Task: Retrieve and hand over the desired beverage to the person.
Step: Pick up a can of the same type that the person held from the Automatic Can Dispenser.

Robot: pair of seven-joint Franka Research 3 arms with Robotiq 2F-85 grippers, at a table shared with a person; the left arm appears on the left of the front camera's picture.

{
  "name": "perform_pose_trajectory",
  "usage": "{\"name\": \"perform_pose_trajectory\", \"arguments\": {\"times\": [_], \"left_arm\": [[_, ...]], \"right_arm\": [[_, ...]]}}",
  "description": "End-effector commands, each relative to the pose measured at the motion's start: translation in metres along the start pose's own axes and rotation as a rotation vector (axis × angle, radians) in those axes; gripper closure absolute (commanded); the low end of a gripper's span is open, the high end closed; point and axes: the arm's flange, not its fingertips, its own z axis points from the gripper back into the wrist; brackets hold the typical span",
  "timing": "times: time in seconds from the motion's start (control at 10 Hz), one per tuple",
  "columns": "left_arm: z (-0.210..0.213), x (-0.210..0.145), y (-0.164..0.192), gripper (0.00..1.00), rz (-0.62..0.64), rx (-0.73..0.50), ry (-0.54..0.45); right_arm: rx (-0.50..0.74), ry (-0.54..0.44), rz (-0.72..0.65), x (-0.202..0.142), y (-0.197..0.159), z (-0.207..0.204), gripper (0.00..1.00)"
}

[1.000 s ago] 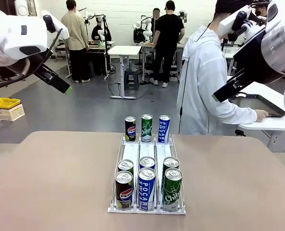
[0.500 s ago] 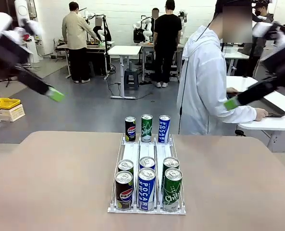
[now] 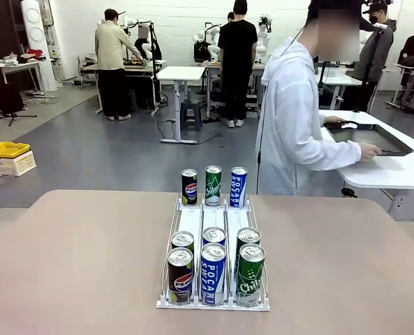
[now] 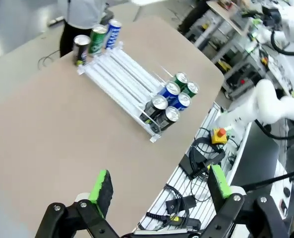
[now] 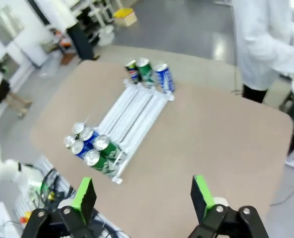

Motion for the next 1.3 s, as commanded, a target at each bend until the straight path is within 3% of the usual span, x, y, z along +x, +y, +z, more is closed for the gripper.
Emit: {"name": "perform_pose_trajectory", "arguments": {"times": [0.0,0.2,0.3,0.4,1.2], "left_arm": [[0.005,-0.003,0.001,0.00,0.033,0.028,-0.046],[0.007,-0.004,0.004,0.00,0.059,0.069,-0.091],[0.014,-0.008,0.009,0.00,0.065,0.039,-0.048],[0.014,-0.008,0.009,0.00,0.065,0.039,-0.048],[0.014,-0.008,0.009,0.00,0.065,0.039,-0.048]], "right_arm": [[-0.007,-0.038,-0.056,-0.005,-0.011,-0.002,0.00],[-0.006,-0.012,-0.068,-0.008,-0.018,-0.005,0.00],[0.004,0.037,-0.051,-0.006,-0.019,-0.020,0.00],[-0.030,-0.023,-0.086,-0.009,-0.020,0.008,0.00],[-0.030,-0.023,-0.086,-0.009,-0.020,0.008,0.00]]}}
